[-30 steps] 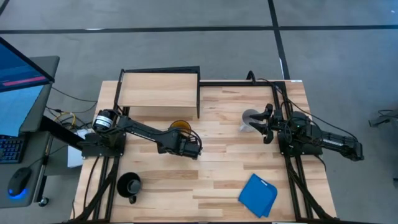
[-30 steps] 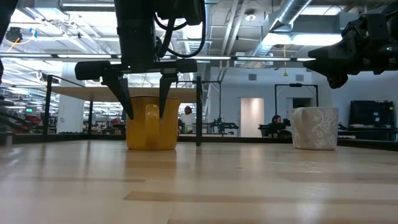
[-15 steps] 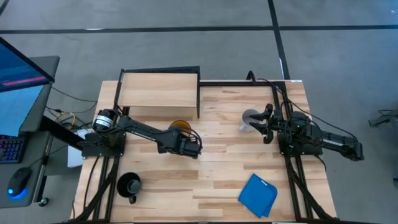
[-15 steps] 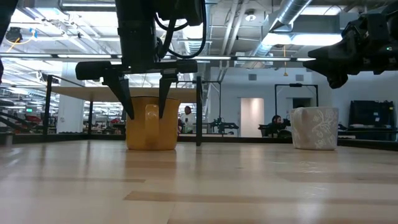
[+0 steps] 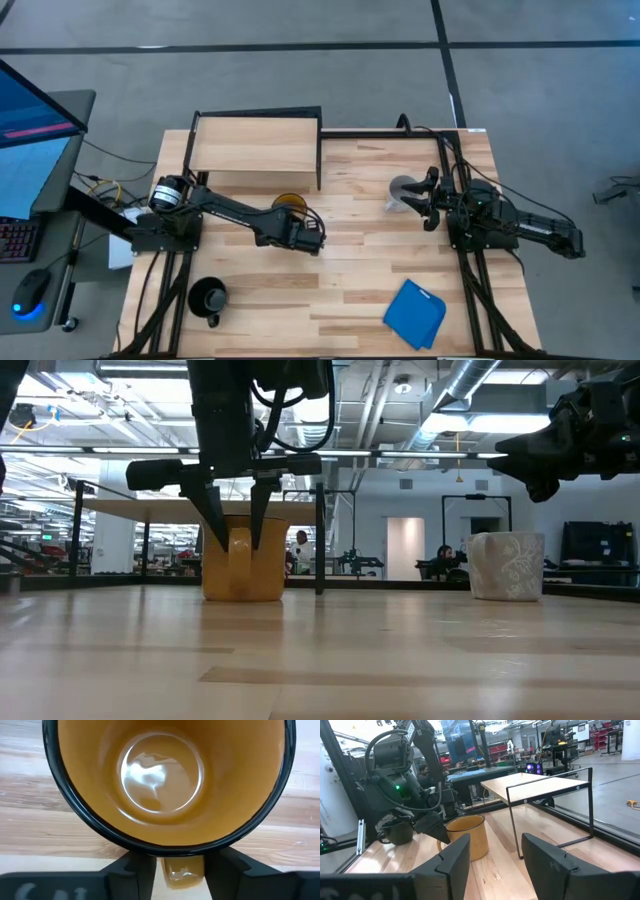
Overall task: Stack small to large cups/mugs on shelf
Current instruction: Put the yellow mug on the shelf
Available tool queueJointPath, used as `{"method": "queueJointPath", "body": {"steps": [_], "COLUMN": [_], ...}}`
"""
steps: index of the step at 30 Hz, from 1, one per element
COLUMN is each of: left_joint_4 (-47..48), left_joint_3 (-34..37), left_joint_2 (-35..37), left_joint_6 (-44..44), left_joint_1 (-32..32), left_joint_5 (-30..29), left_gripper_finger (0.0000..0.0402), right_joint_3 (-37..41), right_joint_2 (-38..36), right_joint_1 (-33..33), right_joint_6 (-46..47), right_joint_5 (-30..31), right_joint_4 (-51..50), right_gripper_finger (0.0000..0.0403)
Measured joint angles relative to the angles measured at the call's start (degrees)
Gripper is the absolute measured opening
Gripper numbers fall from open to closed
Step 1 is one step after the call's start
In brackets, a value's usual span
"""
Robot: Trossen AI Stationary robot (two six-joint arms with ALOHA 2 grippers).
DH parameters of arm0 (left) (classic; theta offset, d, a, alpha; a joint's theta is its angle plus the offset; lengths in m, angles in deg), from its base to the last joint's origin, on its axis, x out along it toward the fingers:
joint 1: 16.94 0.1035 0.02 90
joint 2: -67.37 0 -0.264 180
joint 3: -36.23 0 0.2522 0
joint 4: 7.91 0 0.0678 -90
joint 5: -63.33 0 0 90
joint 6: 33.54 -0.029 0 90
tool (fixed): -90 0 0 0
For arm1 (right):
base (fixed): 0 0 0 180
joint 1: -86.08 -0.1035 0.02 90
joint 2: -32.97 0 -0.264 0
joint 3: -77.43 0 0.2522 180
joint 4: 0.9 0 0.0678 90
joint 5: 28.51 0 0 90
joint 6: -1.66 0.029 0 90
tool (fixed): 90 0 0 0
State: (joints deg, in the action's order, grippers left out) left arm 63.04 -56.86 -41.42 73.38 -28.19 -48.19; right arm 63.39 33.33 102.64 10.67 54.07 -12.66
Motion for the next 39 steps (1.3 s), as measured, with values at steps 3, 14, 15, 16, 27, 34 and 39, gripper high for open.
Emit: {"method": "queueJointPath", "body": {"steps": [3, 14, 15, 16, 27, 34, 39], "left_joint_4": [0.02, 0.20, 0.17, 0.16, 0.12, 0.09, 0.09], "left_joint_3": [0.00, 0.00, 0.00, 0.00, 0.01, 0.02, 0.02], "left_joint_2": [0.00, 0.00, 0.00, 0.00, 0.00, 0.00, 0.00], "left_joint_6": [-0.07, -0.22, -0.22, -0.22, -0.22, -0.22, -0.22], "left_joint_1": [0.00, 0.02, 0.02, 0.02, 0.02, 0.02, 0.02], "left_joint_5": [0.00, -0.13, -0.13, -0.13, -0.13, -0.13, -0.13], "left_gripper_finger": [0.0114, 0.0103, 0.0103, 0.0104, 0.0103, 0.0102, 0.0102], "right_joint_3": [-0.02, -0.02, -0.02, -0.01, -0.02, -0.01, -0.02], "right_joint_2": [-0.01, 0.00, -0.01, -0.01, -0.01, -0.01, 0.00], "right_joint_1": [0.00, 0.00, -0.01, 0.00, -0.02, -0.01, 0.00], "right_joint_6": [0.02, 0.02, 0.02, 0.02, 0.02, 0.02, 0.02], "right_joint_5": [0.00, 0.00, -0.01, -0.01, -0.01, -0.01, 0.00], "right_joint_4": [0.00, 0.00, 0.01, 0.00, 0.00, 0.00, 0.00], "right_gripper_finger": [0.0201, 0.0201, 0.0201, 0.0201, 0.0201, 0.0201, 0.0201]}}
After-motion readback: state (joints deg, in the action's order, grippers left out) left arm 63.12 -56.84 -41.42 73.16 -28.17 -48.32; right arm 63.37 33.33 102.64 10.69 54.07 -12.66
